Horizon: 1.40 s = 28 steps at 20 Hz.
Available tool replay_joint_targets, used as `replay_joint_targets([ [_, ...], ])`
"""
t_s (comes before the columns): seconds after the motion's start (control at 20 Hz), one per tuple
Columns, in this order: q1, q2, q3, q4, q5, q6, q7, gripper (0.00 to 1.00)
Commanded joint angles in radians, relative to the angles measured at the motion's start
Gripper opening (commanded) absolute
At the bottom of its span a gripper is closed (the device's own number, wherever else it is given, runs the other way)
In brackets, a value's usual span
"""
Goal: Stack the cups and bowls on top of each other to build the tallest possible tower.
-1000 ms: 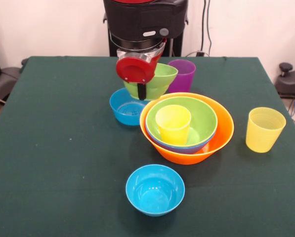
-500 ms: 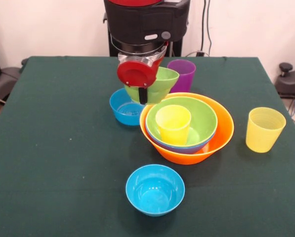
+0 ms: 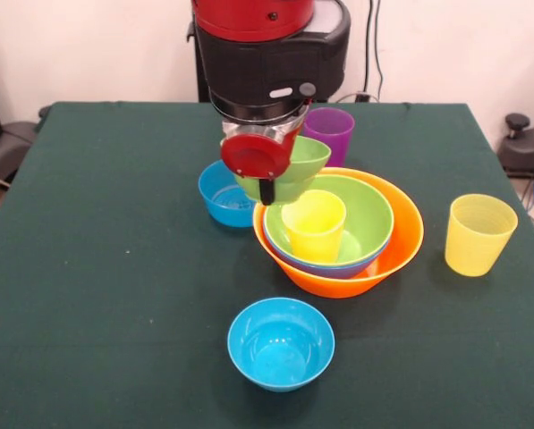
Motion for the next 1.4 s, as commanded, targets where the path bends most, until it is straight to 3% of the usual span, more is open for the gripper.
replay_joint_targets([
  [0.05, 0.033, 0.048, 0.092, -0.009, 0.024, -0.045, 0.076, 0.00],
  [0.55, 0.040, 0.044, 0.086, -0.011, 0.059, -0.018, 0.072, 0.00],
  [1.4, 0.038, 0.034, 0.128, 0.072, 0.138, -0.063, -0.001, 0.00],
])
